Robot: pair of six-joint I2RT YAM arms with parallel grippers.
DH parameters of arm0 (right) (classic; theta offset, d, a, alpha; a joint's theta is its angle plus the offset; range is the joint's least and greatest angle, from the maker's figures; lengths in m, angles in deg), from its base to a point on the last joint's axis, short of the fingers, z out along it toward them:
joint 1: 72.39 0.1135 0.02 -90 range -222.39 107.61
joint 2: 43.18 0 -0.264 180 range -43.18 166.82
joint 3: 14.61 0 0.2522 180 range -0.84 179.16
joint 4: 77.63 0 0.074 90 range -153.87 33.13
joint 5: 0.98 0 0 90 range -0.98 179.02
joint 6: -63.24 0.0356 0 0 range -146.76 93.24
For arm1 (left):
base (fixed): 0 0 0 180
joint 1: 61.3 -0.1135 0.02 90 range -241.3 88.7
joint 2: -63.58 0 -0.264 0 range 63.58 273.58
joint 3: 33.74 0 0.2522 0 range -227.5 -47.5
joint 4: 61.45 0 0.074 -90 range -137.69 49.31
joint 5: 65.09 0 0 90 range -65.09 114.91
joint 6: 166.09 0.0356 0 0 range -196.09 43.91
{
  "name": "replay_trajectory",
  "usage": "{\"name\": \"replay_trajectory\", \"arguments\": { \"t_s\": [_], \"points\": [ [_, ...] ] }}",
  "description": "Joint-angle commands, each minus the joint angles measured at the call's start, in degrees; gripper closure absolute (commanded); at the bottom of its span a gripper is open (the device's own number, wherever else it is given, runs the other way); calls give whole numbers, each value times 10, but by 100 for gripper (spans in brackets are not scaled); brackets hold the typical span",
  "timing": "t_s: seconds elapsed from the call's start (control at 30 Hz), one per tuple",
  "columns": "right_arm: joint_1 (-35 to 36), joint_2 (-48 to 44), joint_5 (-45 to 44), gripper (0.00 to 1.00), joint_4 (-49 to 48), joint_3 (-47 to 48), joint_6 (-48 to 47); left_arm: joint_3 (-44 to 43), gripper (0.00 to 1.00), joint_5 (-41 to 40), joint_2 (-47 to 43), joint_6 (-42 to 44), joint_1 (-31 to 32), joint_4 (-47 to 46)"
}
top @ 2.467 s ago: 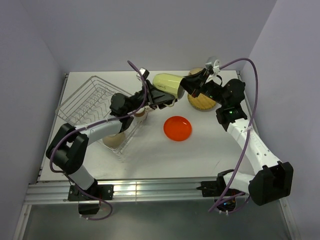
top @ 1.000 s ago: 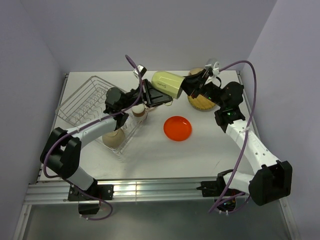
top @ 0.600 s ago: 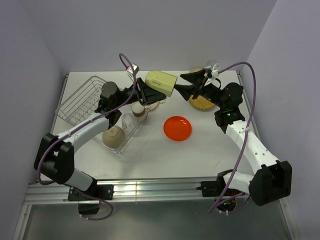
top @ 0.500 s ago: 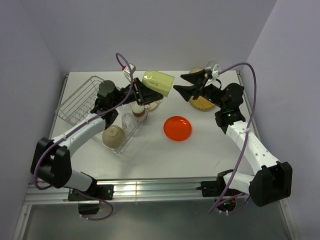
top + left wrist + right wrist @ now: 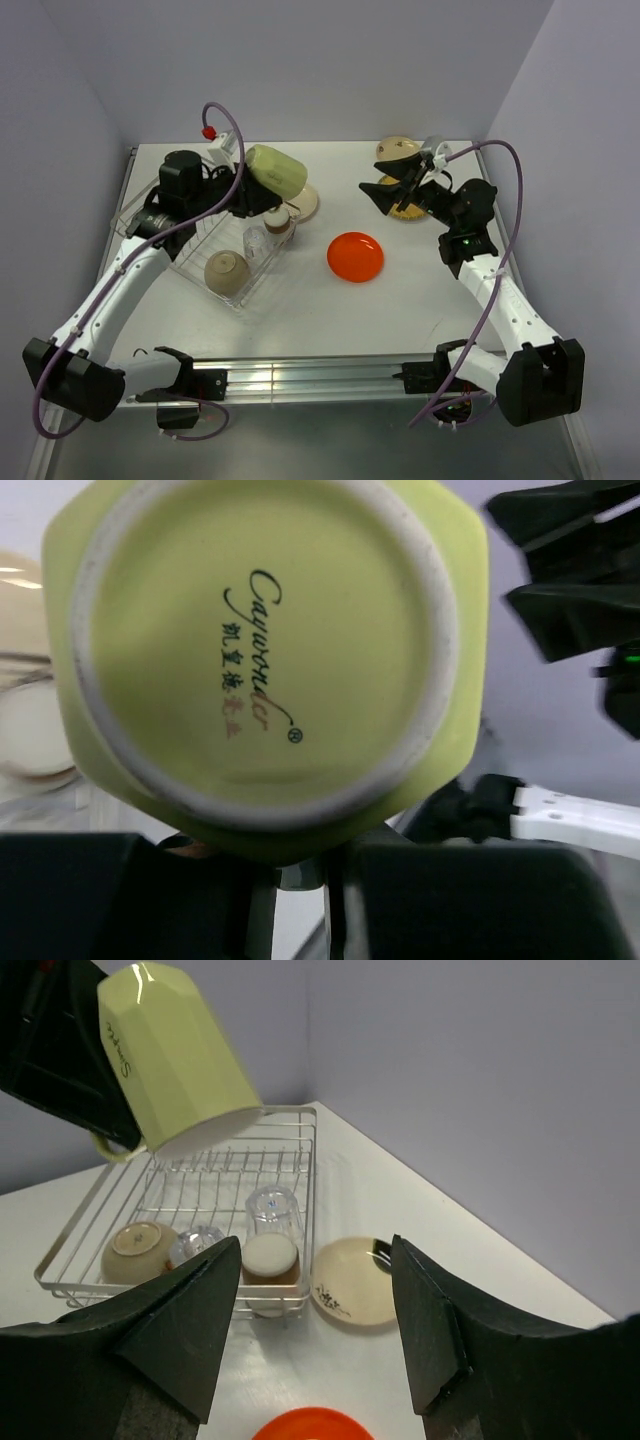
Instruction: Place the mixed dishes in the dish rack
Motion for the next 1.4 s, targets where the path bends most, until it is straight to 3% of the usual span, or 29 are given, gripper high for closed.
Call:
{"name": "replay_trajectory", "arguments": {
  "t_s": [0.0,0.2,0.37,0.5,0.8,0.93,1.13,1.37],
  "points": [
    [-14,-14,5,31,-13,-13,-5,-50,100,-96,-32,127,-31,92],
    [-38,-14,13,31,-10,-28,0,-27,100,-197,-59,216,-60,167],
    [-55,-9,13,30,-10,-28,10,7,100,-200,-81,360,-89,174],
    [-70,-1,13,30,-19,-25,27,6,100,-172,-81,475,-121,173],
    [-75,15,52,26,-16,-13,52,41,100,-7,-22,687,-258,168],
    [-74,21,70,25,-10,-9,48,28,100,38,18,734,-293,165],
    [-78,31,74,24,7,-10,41,-18,100,52,106,782,-293,192],
    [-90,41,68,24,9,-9,37,0,100,48,130,799,-280,173]
  ]
}}
